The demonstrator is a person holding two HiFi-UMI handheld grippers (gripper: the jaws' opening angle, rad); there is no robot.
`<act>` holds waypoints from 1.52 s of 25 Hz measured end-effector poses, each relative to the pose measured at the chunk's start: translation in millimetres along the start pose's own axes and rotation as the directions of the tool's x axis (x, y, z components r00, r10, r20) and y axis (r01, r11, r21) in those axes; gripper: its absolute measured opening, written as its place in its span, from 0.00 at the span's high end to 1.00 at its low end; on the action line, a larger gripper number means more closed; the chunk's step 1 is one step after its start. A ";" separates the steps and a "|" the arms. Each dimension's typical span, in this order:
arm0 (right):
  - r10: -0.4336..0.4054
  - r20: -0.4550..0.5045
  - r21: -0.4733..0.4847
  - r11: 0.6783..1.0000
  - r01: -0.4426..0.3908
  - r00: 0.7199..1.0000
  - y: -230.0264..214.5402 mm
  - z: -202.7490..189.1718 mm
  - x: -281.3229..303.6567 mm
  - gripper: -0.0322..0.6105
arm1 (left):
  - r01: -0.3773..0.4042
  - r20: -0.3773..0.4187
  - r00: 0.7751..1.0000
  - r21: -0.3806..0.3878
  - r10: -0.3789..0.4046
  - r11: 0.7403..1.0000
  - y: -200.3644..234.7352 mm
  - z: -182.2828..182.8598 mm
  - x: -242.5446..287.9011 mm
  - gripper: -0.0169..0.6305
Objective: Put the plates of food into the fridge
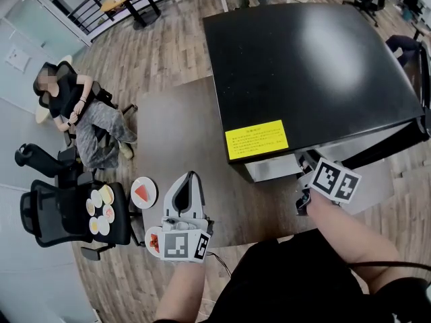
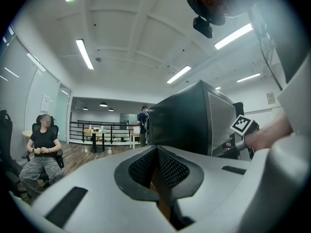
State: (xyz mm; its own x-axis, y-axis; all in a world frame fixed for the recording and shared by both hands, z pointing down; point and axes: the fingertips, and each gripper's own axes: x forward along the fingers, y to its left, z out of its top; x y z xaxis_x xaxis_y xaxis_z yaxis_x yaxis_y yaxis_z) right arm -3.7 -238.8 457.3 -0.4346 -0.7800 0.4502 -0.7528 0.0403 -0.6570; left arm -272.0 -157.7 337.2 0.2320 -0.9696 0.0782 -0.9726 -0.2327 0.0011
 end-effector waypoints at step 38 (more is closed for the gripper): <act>0.162 0.197 -0.437 0.897 -0.062 0.967 47.6 18.5 -66.1 0.60 | -0.028 0.032 0.999 -0.052 0.029 0.998 21.1 12.1 -61.8 0.96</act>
State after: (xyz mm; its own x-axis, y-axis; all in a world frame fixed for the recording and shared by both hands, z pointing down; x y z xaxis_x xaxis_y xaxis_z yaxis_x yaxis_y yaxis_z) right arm -1.7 -196.9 385.1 -0.4451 -0.8706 0.2096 -0.8647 0.3570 -0.3533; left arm -306.7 -103.5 320.3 0.2040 -0.9779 0.0461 -0.9782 -0.2016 0.0506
